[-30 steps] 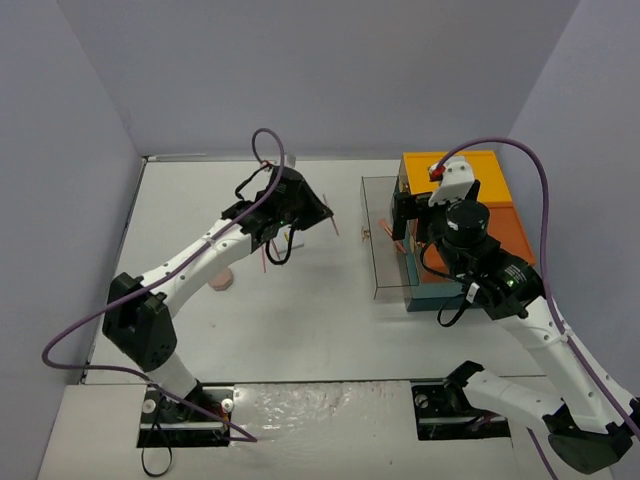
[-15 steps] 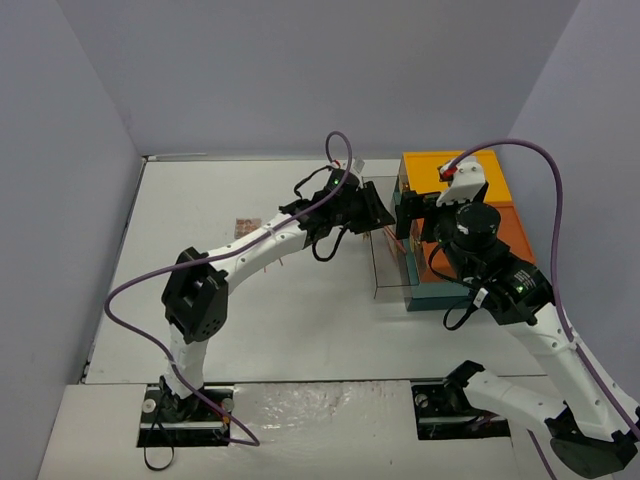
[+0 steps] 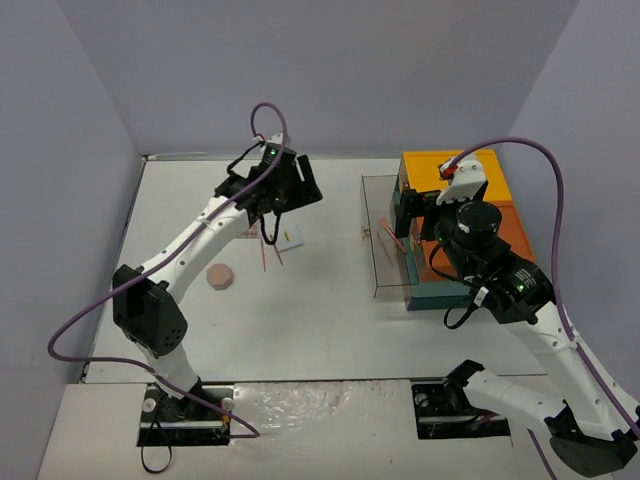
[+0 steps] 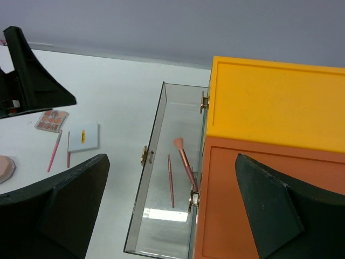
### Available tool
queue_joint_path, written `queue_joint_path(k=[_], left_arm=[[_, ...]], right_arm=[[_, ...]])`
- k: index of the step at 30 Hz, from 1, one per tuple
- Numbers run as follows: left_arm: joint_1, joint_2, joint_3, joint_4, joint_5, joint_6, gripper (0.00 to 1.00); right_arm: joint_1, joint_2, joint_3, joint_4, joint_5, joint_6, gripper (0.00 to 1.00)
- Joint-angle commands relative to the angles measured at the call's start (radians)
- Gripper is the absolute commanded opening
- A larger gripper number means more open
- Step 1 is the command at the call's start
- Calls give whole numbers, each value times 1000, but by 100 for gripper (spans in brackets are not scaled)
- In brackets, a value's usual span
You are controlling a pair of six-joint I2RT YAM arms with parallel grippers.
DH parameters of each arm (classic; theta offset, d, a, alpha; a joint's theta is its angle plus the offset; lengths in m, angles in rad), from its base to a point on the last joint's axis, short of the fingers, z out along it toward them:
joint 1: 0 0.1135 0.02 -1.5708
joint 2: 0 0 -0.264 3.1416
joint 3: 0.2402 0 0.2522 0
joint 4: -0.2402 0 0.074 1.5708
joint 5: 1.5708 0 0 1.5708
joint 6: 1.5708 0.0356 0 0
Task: Organize the makeup
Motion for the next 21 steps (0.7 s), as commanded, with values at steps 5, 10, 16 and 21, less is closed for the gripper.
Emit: queue_joint_path(k=[5,10,16,21], left_arm=[[181,40,-146,-180,-74,184,53],[234,171,-118,-181,-63,234,52],[267,292,-48,-193,-66,247,48],[280,333,-40,-183,-63,248,43]], right_arm=[[-4,8,18,80,-12,7,100],[-4,6,19,80,-11,1,100],[-5,-9,10,78,-6,5,100],[-5,-16,7,77,7,7,100]])
